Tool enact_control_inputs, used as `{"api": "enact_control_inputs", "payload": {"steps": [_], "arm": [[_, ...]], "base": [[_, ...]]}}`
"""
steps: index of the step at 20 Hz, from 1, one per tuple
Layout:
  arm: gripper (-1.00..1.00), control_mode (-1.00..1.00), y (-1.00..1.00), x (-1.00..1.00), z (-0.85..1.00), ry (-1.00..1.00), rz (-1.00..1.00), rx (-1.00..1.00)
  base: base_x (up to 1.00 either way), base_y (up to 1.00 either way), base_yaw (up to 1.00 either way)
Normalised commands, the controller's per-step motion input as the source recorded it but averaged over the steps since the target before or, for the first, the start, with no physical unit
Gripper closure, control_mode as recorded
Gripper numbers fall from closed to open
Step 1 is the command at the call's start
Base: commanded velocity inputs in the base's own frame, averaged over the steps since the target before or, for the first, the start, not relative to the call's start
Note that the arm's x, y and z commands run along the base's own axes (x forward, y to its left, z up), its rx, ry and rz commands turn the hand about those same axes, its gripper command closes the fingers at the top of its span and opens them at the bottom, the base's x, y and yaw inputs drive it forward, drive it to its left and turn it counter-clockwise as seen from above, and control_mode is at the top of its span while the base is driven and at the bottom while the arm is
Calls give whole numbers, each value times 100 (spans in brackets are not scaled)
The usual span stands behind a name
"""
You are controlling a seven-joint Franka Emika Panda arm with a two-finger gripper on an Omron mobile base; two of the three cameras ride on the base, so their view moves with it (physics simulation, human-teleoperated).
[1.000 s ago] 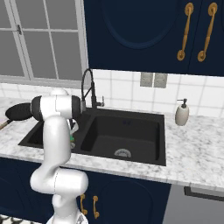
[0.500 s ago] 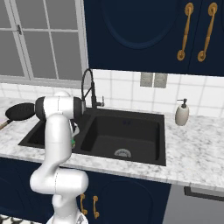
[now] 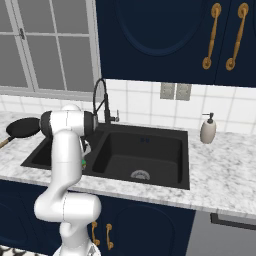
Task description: Pick the pan and sponge and place them into the sink. Then turn on the water.
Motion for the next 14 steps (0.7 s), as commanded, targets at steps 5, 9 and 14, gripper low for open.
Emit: {"api": "enact_control_inputs", "payload": {"steps": [5,9,14], "arm": [[-100,-100,0,5,0,-3,0,4],[-100,-100,0,11,7,-12,0,7],[-100,-100,1,0,58,-18,0,9]], "base": [[0,0,0],[0,0,0],[0,0,0]]}}
